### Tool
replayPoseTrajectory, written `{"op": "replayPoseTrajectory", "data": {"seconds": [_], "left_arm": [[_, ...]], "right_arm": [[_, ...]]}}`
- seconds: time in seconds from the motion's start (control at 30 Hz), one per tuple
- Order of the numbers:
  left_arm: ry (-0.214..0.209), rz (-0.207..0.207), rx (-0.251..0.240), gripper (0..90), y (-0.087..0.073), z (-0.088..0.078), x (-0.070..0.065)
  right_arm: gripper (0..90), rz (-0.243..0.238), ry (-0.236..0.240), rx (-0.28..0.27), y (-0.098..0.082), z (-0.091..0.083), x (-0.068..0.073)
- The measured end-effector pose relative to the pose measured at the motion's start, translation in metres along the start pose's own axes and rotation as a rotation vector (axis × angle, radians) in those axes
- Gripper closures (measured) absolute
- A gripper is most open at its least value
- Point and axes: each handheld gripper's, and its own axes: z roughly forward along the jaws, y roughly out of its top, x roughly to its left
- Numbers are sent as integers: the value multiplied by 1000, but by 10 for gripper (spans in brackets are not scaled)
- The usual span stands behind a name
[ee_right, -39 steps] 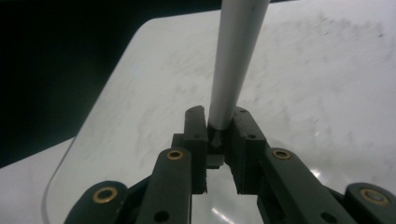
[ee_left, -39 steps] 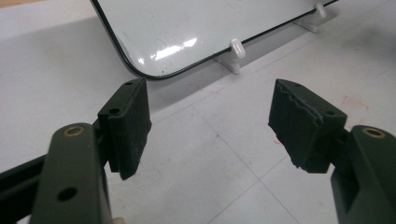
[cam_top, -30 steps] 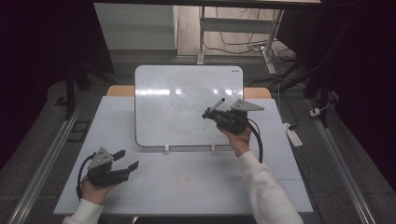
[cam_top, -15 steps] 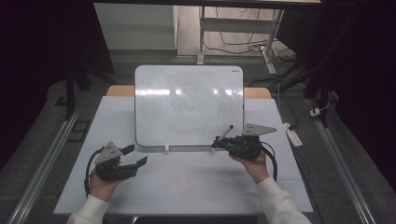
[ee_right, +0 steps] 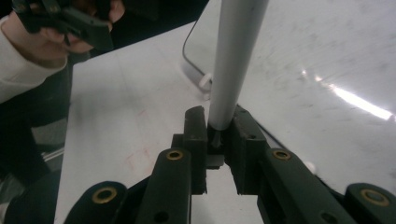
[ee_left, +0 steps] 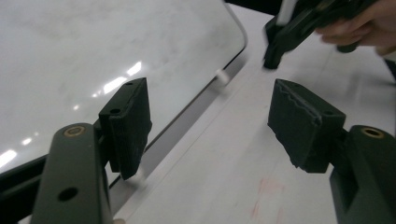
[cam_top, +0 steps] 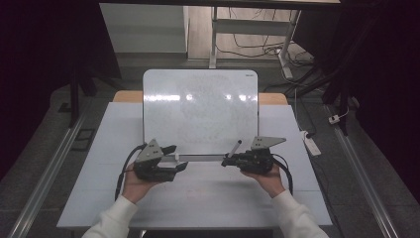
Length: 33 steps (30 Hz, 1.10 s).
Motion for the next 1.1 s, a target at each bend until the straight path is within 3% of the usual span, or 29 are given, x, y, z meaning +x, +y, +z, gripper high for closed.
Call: {"op": "replayPoseTrajectory", "data": {"seconds": [0.2,0.37,0.47,0.57,0.87,0.97,1.07,1.1], "left_arm": [[-85,64,-4,328,26,23,-12],[-149,86,-6,358,40,44,-17],[-198,79,-7,395,44,54,-17],[-249,80,6,471,45,62,-16],[-336,78,11,774,45,69,-14],[-344,65,12,810,45,69,-15],[-312,52,-6,814,45,66,-14],[-287,54,-10,814,45,64,-14]], "right_arm": [[778,-25,59,61,-1,13,3],[778,-42,102,101,-3,25,6],[778,-53,122,123,-4,30,8],[778,-64,147,143,-4,34,10],[778,-95,192,177,-2,37,14],[778,-94,186,178,-3,37,14],[764,-94,145,163,-2,35,15],[723,-92,128,144,-2,34,16]]}}
